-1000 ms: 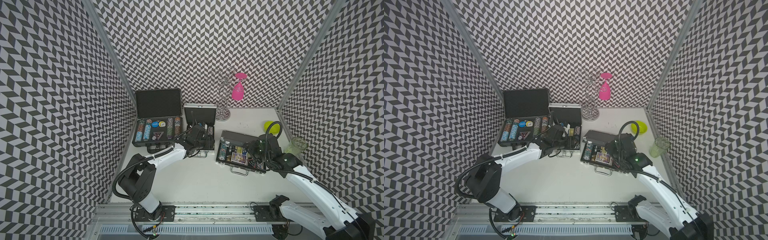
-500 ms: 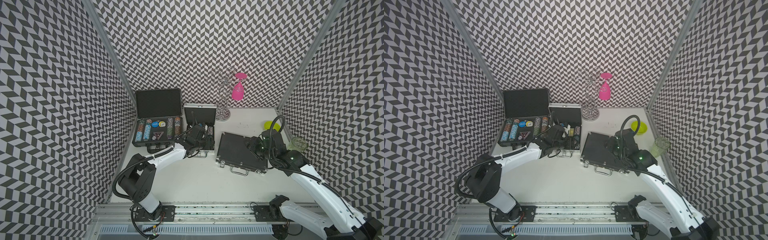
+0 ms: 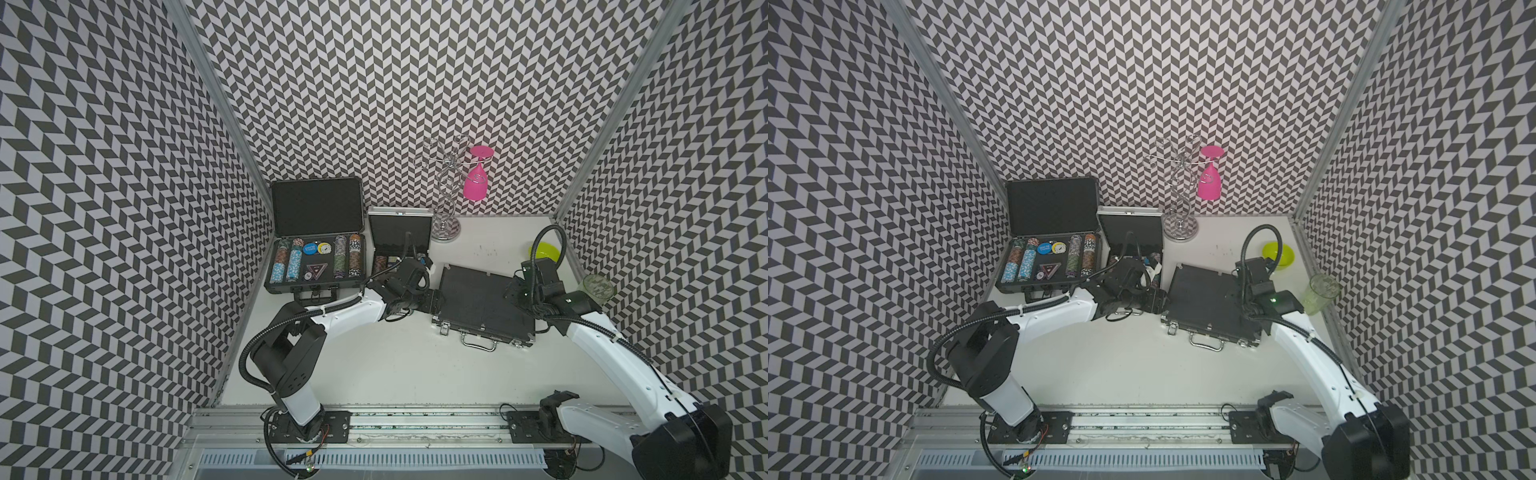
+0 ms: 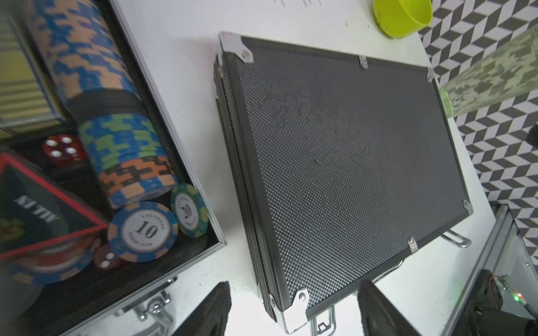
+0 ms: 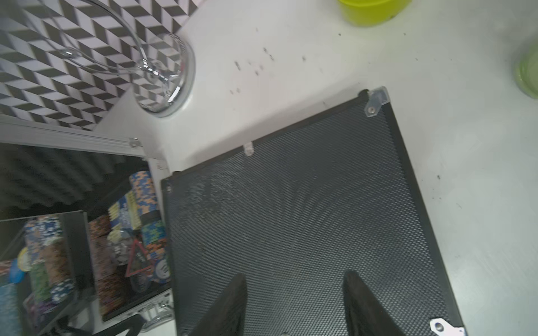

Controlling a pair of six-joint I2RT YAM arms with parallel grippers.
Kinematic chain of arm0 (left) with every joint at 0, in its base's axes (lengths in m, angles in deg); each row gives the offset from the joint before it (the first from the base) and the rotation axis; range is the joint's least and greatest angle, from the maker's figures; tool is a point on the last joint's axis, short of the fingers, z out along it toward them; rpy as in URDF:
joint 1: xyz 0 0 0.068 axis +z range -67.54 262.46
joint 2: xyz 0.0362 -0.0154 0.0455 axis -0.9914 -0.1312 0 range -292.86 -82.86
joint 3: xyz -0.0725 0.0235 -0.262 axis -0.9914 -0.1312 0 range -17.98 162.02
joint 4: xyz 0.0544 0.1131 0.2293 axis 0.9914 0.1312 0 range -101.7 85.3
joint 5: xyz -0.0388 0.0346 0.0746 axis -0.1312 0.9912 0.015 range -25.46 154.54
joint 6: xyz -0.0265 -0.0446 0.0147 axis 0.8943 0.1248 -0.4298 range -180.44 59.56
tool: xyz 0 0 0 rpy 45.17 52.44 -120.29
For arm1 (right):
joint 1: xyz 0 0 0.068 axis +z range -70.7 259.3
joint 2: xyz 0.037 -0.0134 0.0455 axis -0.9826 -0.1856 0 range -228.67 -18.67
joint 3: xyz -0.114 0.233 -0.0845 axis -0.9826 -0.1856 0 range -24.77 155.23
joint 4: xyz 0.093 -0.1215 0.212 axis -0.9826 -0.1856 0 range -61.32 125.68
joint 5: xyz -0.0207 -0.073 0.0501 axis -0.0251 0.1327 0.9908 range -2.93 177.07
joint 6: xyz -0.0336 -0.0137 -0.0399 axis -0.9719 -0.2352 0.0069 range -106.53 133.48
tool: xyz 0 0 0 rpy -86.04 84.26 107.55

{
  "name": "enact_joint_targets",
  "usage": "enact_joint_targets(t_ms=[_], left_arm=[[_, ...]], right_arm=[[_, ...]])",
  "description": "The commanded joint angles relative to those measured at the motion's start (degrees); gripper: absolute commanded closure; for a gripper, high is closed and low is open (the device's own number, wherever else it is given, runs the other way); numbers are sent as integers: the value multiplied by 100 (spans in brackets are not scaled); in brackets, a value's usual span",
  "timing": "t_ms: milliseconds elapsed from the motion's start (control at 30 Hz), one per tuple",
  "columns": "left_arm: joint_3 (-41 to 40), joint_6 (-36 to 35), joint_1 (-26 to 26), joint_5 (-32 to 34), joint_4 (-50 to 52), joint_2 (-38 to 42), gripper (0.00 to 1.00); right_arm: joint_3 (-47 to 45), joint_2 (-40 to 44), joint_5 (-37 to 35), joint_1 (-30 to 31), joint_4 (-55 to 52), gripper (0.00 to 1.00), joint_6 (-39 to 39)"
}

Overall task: Close the poker set cases
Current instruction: Fasten the fastener on the poker set case.

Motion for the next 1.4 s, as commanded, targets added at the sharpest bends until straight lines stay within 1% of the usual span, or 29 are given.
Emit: enact_joint_targets(t_ms=[0,67,133,233,300,400,467,533,667,767,933,1200,1367], left_arm=[[13,-149,-27,-49,77,-174,29],[-13,-149,-26,-46,83,-273,31],[-94,-128,-19,-10,53,-266,31],[-378,-35,34,-33,-105,-65,29],[-611,-26,99,-110,-199,112,29],[-981,23,173,-163,-306,386,31],[-1241,188,187,-286,-489,562,33],[-1498,365,178,-480,-769,709,35],[-1760,503,18,-533,-1021,815,38],[-1845,565,-96,-475,-1116,749,38],[-1887,620,-296,-311,-1230,605,34],[-1807,626,-394,-235,-1419,194,35],[-1850,751,-480,-141,-1595,67,36]], right_arm=[[-12,-328,652,68,330,52,-748],[210,-717,658,456,220,53,-885],[467,-1021,503,884,167,54,-983],[824,-1470,840,1219,140,56,-1195],[1062,-1719,740,1437,42,63,-1296],[1350,-2109,858,1610,29,75,-1502],[1517,-2378,872,1710,33,84,-1620],[1641,-2595,914,1812,46,91,-1673],[1624,-2890,1069,1980,108,99,-1714],[1264,-2983,1150,2010,272,100,-1651],[358,-3064,1446,2015,720,100,-1358],[436,-3023,1244,2020,467,100,-1393],[197,-2977,1213,2018,485,100,-1293]])
